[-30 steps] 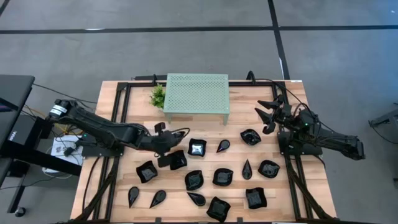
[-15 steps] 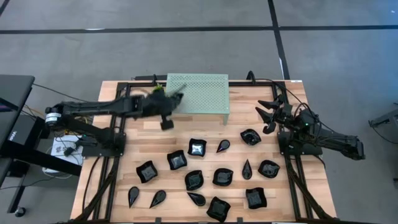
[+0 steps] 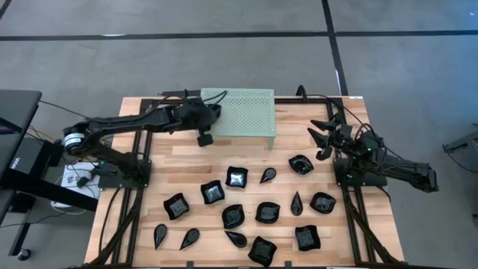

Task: Pick & Place Mini shaped plates
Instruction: Put the leaf-shaped plate on the shelf, then stack the leaf-shaped plate on top of the other leaf-shaped plate on the shelf

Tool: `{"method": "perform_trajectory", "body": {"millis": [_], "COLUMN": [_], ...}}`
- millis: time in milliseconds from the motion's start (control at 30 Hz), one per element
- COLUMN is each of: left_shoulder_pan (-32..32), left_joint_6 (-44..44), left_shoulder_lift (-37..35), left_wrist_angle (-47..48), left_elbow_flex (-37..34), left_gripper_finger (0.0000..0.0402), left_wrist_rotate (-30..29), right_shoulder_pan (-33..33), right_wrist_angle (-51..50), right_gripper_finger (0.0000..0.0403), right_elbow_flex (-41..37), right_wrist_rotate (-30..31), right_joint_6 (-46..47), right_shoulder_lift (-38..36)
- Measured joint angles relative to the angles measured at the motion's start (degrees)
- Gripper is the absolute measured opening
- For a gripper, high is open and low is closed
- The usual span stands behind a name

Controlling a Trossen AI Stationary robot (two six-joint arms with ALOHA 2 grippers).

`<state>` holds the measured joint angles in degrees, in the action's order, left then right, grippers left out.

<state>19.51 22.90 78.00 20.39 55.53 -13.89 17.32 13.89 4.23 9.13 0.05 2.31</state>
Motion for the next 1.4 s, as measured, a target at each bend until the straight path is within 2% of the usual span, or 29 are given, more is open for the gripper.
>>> {"method": "perform_trajectory", "body": {"millis": [167,333,433,533,667,733,833,1000,1100,1167,1267,1400], "left_shoulder_pan": [-1.93,-6.34,-9.30,-12.19,-15.62,-17.60,-20.61,-24.30,-25.75,-26.20,-26.32,-26.30], "left_joint_6": [2.16,2.18,1.26,-3.72,-9.76,-11.34,-12.48,-14.59,-16.17,-16.08,-16.00,-15.96], "left_shoulder_lift": [-0.11,-4.59,-7.88,-10.80,-12.46,-12.42,-12.44,-12.33,-12.33,-12.37,-12.37,-12.37], "left_wrist_angle": [-1.84,-2.20,-2.21,-2.22,-2.33,-2.35,-4.72,-7.42,-7.27,-7.44,-7.47,-7.64], "left_elbow_flex": [0.00,-0.02,-0.02,-0.02,-0.02,-0.10,-2.88,-8.46,-9.92,-10.04,-10.08,-10.08], "left_gripper_finger": [0.0086,0.0102,0.0107,0.0107,0.0102,0.0098,0.0095,0.0092,0.0092,0.0092,0.0092,0.0092], "left_wrist_rotate": [-5.43,-6.17,-5.54,3.08,17.88,20.46,20.84,20.83,20.83,20.88,20.81,20.50], "right_shoulder_pan": [0.00,-0.28,-1.54,-3.77,-7.91,-9.96,-13.39,-19.92,-23.05,-24.23,-25.23,-27.18], "right_wrist_angle": [-0.02,-0.30,0.18,5.40,8.65,7.91,5.46,-9.63,-22.17,-31.91,-47.44,-57.07], "right_gripper_finger": [0.0160,0.0164,0.0174,0.0190,0.0209,0.0214,0.0216,0.0212,0.0207,0.0206,0.0206,0.0204], "right_elbow_flex": [0.00,0.00,-0.01,-0.04,0.22,1.64,5.64,16.27,22.03,26.16,31.48,34.60], "right_wrist_rotate": [0.00,-0.19,-5.02,-11.33,-11.04,-9.16,-5.71,-0.65,3.68,6.36,6.83,5.88], "right_joint_6": [0.00,0.00,0.00,0.00,-0.30,-0.60,0.30,5.00,8.29,13.04,23.52,35.54], "right_shoulder_lift": [0.00,0.00,0.73,2.37,8.02,12.38,21.01,36.11,44.12,48.40,54.23,60.79]}}
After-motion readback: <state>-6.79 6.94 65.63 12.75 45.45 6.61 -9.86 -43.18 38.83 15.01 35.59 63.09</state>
